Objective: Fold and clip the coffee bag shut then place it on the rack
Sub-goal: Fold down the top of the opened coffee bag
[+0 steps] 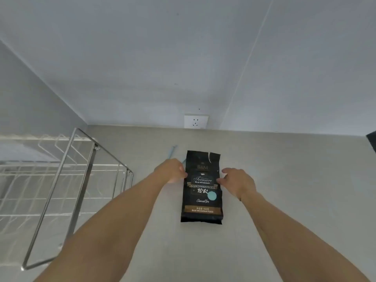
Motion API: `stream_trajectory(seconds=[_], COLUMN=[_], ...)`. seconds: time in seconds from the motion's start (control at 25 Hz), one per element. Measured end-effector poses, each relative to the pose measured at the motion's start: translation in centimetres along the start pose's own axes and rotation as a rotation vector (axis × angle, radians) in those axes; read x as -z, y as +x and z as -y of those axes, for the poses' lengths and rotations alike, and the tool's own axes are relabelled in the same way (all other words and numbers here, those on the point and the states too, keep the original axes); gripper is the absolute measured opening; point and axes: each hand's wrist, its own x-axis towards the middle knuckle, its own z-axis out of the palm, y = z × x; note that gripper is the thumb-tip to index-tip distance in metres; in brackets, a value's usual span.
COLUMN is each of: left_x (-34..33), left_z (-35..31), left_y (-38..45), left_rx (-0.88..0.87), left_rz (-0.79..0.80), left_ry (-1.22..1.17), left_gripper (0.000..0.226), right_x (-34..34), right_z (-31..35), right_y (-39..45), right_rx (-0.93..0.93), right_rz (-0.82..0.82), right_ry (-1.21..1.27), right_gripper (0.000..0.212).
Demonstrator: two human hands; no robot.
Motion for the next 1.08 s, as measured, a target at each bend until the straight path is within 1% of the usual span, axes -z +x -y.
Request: stream_trajectory(seconds=[0.12, 0.24, 0.32, 0.36, 0.4, 0.52, 0.6, 0.72, 0.92, 1.08], left_x=[-0.9, -1.8, -1.8, -1.9, -2.0, -1.9, -2.1, -3.2, -6.5, -8.1], left_z=[0.1, 0.2, 0.1, 0.0, 0.0, 0.0, 0.1, 0.6, 2.5, 3.3], left_y=[0.7, 0.4, -0.4, -0.9, -1.6, -4.7, -7.2, -10.9, -15.9, -18.4], left_rx=[0.019, 0.082, 0.112, 0.122, 0.125, 0.076, 0.001, -0.086, -0.151, -0.182], left_rz=[0.002, -0.045, -0.098, -0.113, -0.123, -0.136, -0.154, -0.158, -0.182, -0.223], left_ry=[-0.118, -0.358, -0.496, -0.553, -0.608, -0.748, -0.789, -0.826, -0.810, -0.881], left_gripper=[0.025, 0.012, 0.009, 0.009, 0.010, 0.012, 0.013, 0.016, 0.016, 0.017], right_x=[-0.6, -1.1, -1.2, -1.2, -1.1, -0.7, -0.6, -1.3, -3.0, -4.2], right_z=[0.7, 1.1, 0.9, 1.0, 1.1, 1.2, 1.2, 0.7, 0.0, 0.4], right_y=[0.5, 0.1, -0.3, -0.8, -1.5, -4.2, -6.6, -10.8, -17.1, -19.8], right_rx=[-0.024, -0.182, -0.233, -0.231, -0.223, -0.174, -0.133, -0.089, -0.046, -0.049], right_rz=[-0.010, -0.065, -0.091, -0.083, -0.077, -0.082, -0.095, -0.124, -0.138, -0.186], right_ry=[0.209, 0.602, 0.800, 0.859, 0.915, 1.079, 1.132, 1.137, 1.160, 1.199], right_gripper=[0.036, 0.039, 0.025, 0.019, 0.018, 0.021, 0.020, 0.015, 0.015, 0.015])
